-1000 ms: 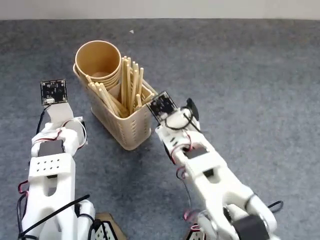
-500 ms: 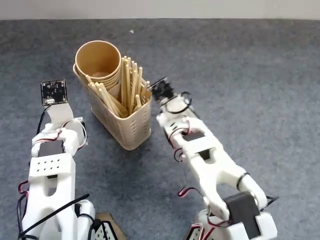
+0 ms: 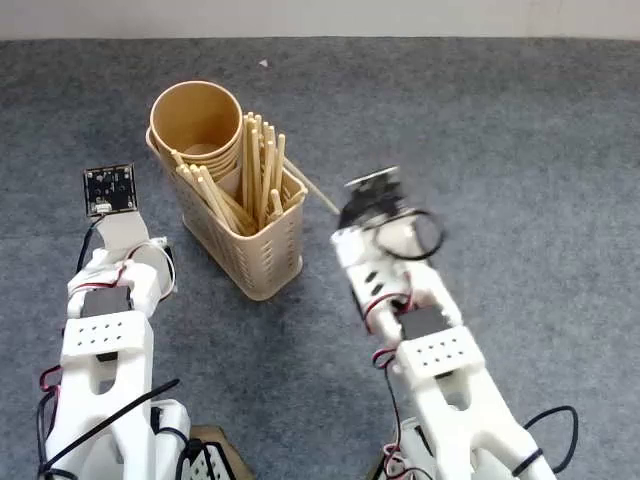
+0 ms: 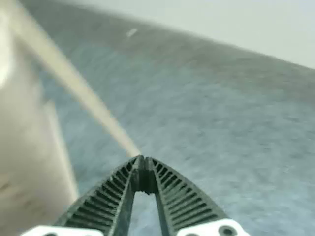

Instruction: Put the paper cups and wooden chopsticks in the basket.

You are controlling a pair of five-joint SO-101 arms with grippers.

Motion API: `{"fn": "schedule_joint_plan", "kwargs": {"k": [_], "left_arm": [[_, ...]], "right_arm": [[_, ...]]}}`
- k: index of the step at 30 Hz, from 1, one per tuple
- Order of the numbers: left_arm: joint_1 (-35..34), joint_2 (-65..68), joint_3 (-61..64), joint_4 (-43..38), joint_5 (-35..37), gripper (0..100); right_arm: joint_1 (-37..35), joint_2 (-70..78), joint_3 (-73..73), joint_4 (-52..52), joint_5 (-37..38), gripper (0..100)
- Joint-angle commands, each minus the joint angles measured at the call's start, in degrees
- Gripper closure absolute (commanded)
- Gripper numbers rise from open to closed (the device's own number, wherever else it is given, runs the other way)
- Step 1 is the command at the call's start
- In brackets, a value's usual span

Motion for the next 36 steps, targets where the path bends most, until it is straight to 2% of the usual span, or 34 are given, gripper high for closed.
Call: {"fn": "schedule_joint_plan", "kwargs": {"k": [1,4,6,17,20,22,23,28,32,36], "left_arm": [[-0.57,-1.45,-0.22,-1.05,-0.44,90],[-0.57,-1.45,-0.22,-1.05,-0.44,90],[-0.57,-1.45,-0.22,-1.05,-0.44,90],[-0.66,-1.71,-0.13,-1.05,-0.44,90],[-0.66,-1.71,-0.13,-1.05,-0.44,90],[-0.66,-1.80,-0.13,-1.05,-0.44,90],[-0.66,-1.80,-0.13,-1.05,-0.44,90],[-0.66,-1.63,-0.13,-1.05,-0.44,90],[-0.57,-1.54,-0.13,-1.14,-0.44,90],[-0.48,-1.54,-0.13,-1.14,-0.44,90]], "right_arm": [[-4.53,1.01,0.92,0.13,4.48,87.1],[-5.49,5.05,-1.63,0.22,4.75,77.4],[-6.29,8.92,-5.32,0.40,4.75,75.3],[-6.46,38.90,-29.41,0.48,4.48,75.5],[-6.20,41.80,-31.43,0.48,4.57,86.5],[-6.11,41.19,-31.43,0.48,4.84,98.6],[-5.93,40.40,-31.43,0.48,4.84,99.8],[-3.82,32.75,-27.12,0.57,3.69,99.5],[-1.01,22.20,-21.85,0.57,-4.40,99.4],[2.95,9.54,-16.04,0.57,-7.91,99.4]]}}
